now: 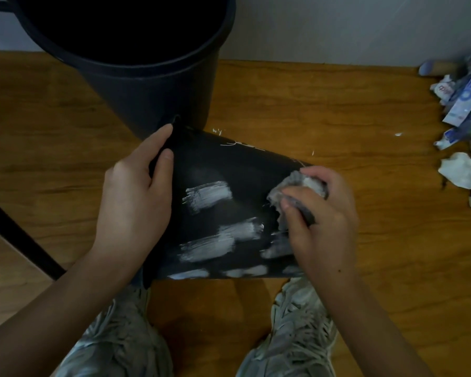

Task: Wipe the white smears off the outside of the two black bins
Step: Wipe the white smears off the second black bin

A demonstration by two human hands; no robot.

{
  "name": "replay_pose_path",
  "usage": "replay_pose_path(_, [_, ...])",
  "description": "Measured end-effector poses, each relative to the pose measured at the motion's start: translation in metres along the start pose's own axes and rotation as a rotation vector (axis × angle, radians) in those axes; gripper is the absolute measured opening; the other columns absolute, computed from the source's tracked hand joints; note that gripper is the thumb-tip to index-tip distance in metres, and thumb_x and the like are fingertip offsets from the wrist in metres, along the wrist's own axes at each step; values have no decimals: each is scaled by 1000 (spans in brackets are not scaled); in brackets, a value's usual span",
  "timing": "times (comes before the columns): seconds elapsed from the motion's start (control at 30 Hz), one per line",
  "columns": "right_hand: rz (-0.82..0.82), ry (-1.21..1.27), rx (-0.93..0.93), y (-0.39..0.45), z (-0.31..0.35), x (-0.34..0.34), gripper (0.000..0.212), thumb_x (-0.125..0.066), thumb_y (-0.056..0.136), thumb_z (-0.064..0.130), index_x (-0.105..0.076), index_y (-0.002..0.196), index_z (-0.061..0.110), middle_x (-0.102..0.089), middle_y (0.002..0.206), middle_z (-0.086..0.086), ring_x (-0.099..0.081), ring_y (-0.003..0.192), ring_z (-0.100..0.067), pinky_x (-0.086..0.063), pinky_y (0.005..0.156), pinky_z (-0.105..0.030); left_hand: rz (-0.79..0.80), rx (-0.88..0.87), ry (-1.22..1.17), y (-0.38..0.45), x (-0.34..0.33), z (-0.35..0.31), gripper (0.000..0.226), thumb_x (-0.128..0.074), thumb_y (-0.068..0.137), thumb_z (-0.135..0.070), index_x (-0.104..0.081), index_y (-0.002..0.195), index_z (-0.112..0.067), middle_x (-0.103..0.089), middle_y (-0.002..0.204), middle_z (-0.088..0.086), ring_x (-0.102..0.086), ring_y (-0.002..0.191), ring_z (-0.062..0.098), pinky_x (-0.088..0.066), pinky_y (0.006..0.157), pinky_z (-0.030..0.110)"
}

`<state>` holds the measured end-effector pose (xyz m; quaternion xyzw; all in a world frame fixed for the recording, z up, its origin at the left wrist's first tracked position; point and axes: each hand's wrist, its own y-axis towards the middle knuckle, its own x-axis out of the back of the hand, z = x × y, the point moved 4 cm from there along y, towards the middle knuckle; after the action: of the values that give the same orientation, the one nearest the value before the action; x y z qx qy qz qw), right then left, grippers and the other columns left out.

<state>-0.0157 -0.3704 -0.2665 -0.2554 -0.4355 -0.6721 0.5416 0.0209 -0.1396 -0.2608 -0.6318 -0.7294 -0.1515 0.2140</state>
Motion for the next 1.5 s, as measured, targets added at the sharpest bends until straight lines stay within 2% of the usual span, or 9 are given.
replay_pose_path(0.27, [96,63,193,2,36,-13,20,-59,92,19,-74,96,7,-57,121,-16,-51,112,-26,-35,93,-18,-14,-6,9,-3,1,0,38,-43,101,-22,-48,139,-25,-48,75,-26,-49,63,-18,-41,62,1])
replay_pose_path(0.5, [-26,16,7,-6,-12,8,17,-60,85,16,-72,93,6,-57,116,-17,-47,108,-17,-38,88,-18,-11,-6,11,-3,1,-1,38,-43,101,-21,-48,139,-24,-46,75,-26,-47,63,-20,-39,63,-1])
replay_pose_path(0.67, [118,26,136,26,29,-16,18,-60,90,20,-70,100,9,-56,118,-13,-52,107,-22,-33,86,-11,-9,-24,39,-8,1,-2,38,-43,101,-21,-48,139,-22,-47,76,-27,-49,64,-18,-41,63,2])
replay_pose_path(0.77, [186,42,181,39,41,-26,15,-61,90,16,-71,101,11,-56,118,-10,-53,107,-25,-42,80,-22,-7,-11,23,-7,1,-1,38,-43,101,-20,-48,139,-22,-52,72,-34,-48,66,-23,-39,64,-3])
replay_pose_path(0.93, [98,-2,-64,22,-3,-5,18,-61,81,20,-68,97,16,-54,119,-4,-40,107,-10,-30,78,-13,-2,17,-34,-3,0,-2,38,-43,101,-20,-48,139,-21,-50,84,-34,-49,73,-26,-37,67,-5])
replay_pose_path(1.17, [-48,-38,-253,7,-48,19,15,-64,82,18,-71,93,11,-56,113,-9,-48,105,-15,-39,81,-29,17,15,-43,-4,0,-7,39,-43,101,-18,-47,140,-18,-55,99,-26,-47,77,-30,-36,71,-6])
replay_pose_path(1.33, [-14,0,-76,16,-1,0,14,-66,85,18,-68,97,11,-56,116,-10,-44,106,-10,-32,86,-9,12,38,-101,-12,-4,-5,40,-42,102,-21,-44,142,-19,-55,120,-21,-47,97,-28,-36,80,-5])
replay_pose_path(1.43, [108,73,100,27,48,-20,18,-63,86,21,-69,99,10,-56,118,-11,-50,108,-20,-34,87,-14,43,60,-165,-13,-6,-4,42,-39,102,-24,-41,144,-20,-50,137,-12,-45,120,-14,-36,99,8])
replay_pose_path(1.5, [175,83,180,34,74,-32,18,-66,86,19,-69,101,11,-56,119,-11,-52,108,-24,-41,85,-20,63,65,-184,-13,-6,-4,42,-37,103,-22,-40,145,-19,-50,134,-15,-41,119,-18,-35,98,4])
